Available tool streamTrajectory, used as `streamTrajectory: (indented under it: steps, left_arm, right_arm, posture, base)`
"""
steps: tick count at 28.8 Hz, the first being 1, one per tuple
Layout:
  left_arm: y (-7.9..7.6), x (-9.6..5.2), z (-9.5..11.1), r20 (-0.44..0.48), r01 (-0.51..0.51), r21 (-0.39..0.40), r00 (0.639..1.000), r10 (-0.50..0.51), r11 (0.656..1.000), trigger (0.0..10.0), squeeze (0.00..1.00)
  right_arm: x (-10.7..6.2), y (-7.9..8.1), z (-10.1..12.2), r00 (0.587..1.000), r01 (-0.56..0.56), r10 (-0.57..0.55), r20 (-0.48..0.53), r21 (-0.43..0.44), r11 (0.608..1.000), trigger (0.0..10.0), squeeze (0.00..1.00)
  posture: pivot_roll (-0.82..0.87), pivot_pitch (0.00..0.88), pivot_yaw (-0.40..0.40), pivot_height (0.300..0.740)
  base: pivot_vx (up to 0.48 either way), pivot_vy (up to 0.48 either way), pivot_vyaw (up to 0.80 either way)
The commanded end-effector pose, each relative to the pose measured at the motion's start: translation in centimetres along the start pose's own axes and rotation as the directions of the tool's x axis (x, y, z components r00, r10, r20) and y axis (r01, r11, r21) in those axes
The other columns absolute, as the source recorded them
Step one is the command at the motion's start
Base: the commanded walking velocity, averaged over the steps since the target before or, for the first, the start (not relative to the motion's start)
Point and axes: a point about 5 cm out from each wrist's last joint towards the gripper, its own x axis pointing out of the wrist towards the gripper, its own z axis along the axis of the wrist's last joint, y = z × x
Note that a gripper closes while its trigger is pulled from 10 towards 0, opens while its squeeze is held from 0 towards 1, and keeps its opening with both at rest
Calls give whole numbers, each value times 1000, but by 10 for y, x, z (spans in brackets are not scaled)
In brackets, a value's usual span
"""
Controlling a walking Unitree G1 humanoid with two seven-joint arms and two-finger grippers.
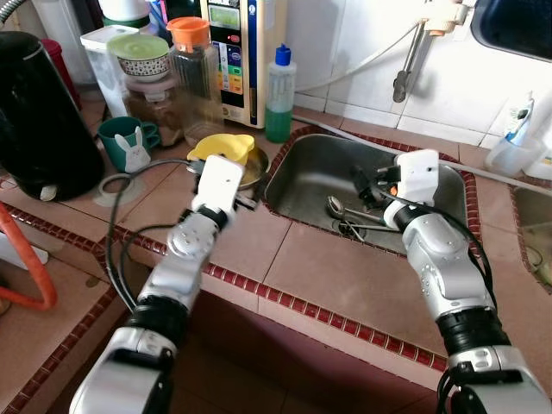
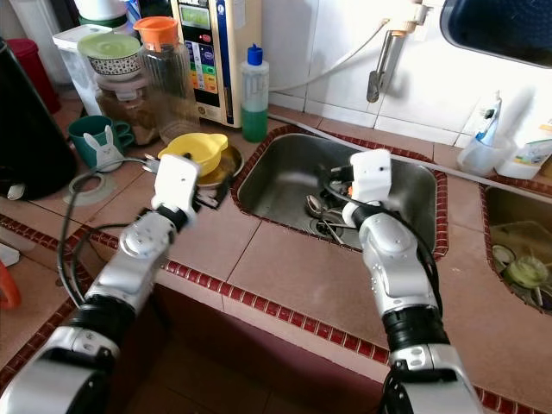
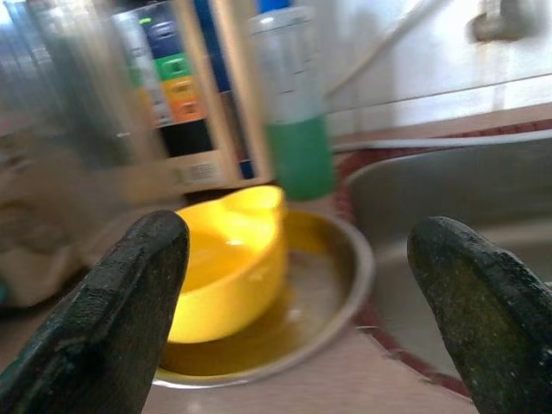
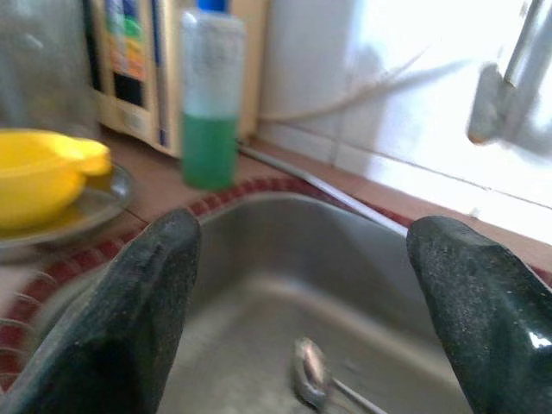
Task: Kitchen organization
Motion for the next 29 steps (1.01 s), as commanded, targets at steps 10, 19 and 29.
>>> streamTrajectory:
  steps: [10,19,29]
  left_arm:
    - [36,16,-5,-173,-102,96,978,118,990,10000,0]
    - [43,20,-4,-245,-59,107,966,84,993,10000,0]
    - [33,22,-8,-304,49,111,953,-13,993,10000,0]
  right_arm:
    - [-31,26,13,996,-88,88,-4,57,994,10000,110]
    - [-40,28,21,995,-89,91,-28,63,994,10000,0]
    - [-42,33,22,993,-96,100,-54,72,993,10000,0]
  posture:
    - [-24,0,7,740]
    - [-31,0,15,740]
    - [-37,0,19,740]
  base:
    - [0,0,0]
    - [0,0,0]
    - [0,0,0]
